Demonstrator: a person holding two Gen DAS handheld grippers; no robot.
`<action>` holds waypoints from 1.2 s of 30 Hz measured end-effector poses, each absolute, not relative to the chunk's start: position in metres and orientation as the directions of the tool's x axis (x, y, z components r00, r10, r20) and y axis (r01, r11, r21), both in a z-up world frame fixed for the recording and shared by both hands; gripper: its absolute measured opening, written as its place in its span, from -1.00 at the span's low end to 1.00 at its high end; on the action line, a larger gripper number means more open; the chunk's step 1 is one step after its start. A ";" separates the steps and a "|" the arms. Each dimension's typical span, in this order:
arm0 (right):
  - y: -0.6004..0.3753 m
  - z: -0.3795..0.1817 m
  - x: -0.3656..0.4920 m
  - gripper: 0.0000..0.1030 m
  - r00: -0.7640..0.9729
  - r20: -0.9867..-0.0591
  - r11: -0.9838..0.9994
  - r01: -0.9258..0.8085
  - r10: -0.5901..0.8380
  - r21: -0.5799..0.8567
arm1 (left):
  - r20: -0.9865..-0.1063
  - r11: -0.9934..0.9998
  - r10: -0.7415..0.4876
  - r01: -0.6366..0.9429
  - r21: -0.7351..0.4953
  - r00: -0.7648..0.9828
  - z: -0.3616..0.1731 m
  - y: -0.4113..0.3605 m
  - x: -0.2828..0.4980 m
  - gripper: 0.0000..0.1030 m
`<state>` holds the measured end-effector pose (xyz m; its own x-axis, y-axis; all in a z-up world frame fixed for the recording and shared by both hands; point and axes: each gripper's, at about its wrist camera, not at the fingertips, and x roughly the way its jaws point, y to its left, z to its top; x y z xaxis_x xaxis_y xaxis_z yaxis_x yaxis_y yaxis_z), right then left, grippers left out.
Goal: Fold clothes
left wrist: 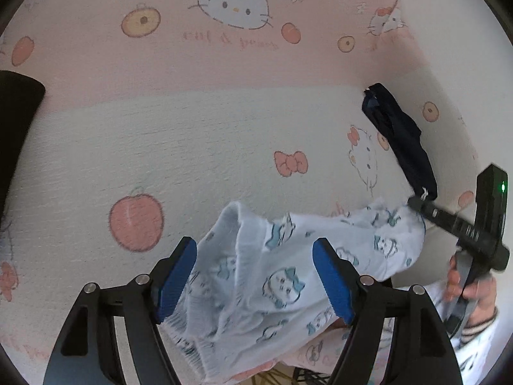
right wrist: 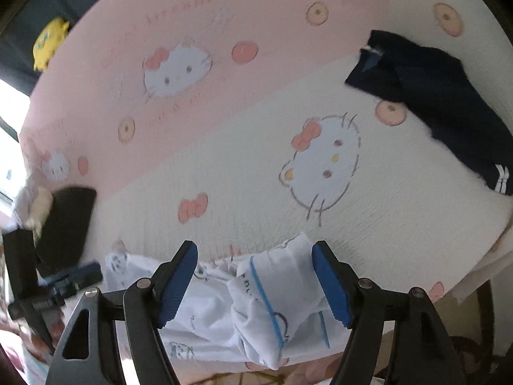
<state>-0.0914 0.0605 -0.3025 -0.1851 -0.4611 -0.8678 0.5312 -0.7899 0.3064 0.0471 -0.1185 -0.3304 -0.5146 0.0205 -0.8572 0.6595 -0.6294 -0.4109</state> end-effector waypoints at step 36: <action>0.081 -0.263 -0.098 -0.61 -0.352 -0.691 -0.731 0.567 -0.631 0.380 | -0.750 -0.749 -0.169 0.577 -0.324 -0.640 -0.243 -0.127 0.061 -0.68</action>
<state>-0.0983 0.0814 -0.2632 -0.3517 -0.6314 -0.6911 0.5667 -0.7312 0.3796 0.0607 -0.1273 -0.2427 -0.6400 -0.1693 -0.7495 0.5775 -0.7494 -0.3238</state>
